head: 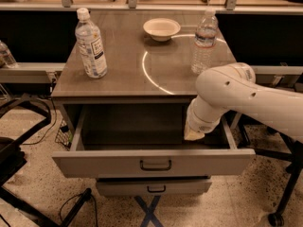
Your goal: Open top drawer
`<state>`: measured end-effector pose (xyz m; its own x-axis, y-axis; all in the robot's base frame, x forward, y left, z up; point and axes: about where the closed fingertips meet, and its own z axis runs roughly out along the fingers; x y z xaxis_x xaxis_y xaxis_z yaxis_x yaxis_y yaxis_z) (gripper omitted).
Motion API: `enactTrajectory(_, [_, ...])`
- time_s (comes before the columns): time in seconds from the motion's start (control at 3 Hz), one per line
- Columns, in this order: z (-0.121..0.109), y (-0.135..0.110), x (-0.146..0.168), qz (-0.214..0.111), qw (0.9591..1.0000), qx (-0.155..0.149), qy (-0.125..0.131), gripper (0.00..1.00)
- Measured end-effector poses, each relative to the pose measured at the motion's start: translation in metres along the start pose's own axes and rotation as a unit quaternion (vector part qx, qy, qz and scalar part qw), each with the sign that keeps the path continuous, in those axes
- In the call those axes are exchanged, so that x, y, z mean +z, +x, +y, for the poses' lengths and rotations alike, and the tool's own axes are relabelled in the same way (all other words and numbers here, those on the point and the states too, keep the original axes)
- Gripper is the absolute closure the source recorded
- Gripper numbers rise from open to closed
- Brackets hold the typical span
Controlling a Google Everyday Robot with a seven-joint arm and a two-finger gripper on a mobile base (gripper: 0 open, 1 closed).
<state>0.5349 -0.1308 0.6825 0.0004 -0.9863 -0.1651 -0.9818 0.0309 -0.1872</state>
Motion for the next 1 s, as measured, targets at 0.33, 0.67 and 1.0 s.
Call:
enactTrajectory(0.33, [0.047,0.006,0.035,0.018,0.9991,0.005,-0.038,1.00])
enactTrajectory(0.67, [0.057,0.007,0.036,0.021,0.9989,0.007,-0.042,1.00])
enactTrajectory(1.0, [0.094,0.008,0.028,0.028,0.9983,0.017,-0.049,1.00])
